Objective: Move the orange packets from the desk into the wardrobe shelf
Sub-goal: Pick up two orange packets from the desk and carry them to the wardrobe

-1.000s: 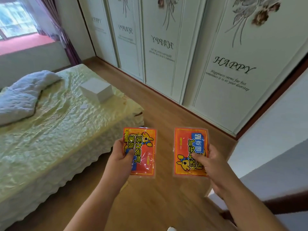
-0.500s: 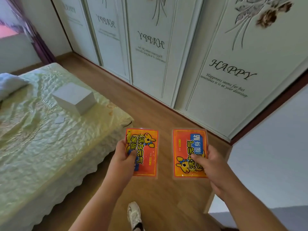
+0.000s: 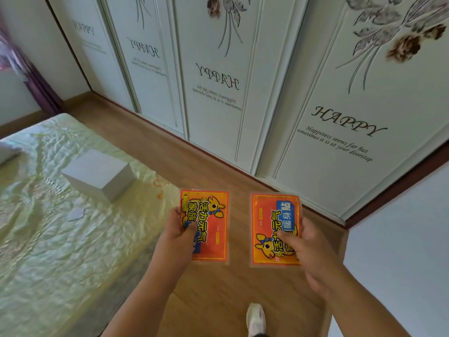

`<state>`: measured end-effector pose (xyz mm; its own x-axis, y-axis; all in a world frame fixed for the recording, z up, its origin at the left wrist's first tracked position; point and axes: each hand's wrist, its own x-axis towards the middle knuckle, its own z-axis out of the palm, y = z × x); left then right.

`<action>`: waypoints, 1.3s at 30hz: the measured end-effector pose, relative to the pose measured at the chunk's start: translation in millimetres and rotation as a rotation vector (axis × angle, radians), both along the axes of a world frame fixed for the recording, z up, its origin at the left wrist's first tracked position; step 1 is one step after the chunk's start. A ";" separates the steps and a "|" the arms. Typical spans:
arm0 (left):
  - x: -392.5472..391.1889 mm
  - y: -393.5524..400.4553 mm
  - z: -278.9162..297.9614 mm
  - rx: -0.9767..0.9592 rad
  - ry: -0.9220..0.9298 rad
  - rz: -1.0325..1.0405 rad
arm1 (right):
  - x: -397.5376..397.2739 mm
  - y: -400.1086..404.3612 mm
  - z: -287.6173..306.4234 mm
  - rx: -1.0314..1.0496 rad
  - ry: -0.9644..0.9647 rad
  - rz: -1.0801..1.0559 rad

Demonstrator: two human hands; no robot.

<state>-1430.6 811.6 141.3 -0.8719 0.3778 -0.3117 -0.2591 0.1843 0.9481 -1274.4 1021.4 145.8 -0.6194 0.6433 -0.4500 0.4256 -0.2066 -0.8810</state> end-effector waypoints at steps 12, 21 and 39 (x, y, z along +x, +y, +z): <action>-112.0 53.4 5.4 -0.112 0.036 0.191 | -153.1 81.6 -18.9 -0.106 0.040 0.109; -207.8 155.8 18.9 -0.137 0.065 0.247 | -267.5 187.7 -8.8 -0.118 0.071 0.173; -343.0 296.4 -3.9 -0.106 -0.029 0.130 | -361.8 317.4 -17.5 -0.059 0.000 0.046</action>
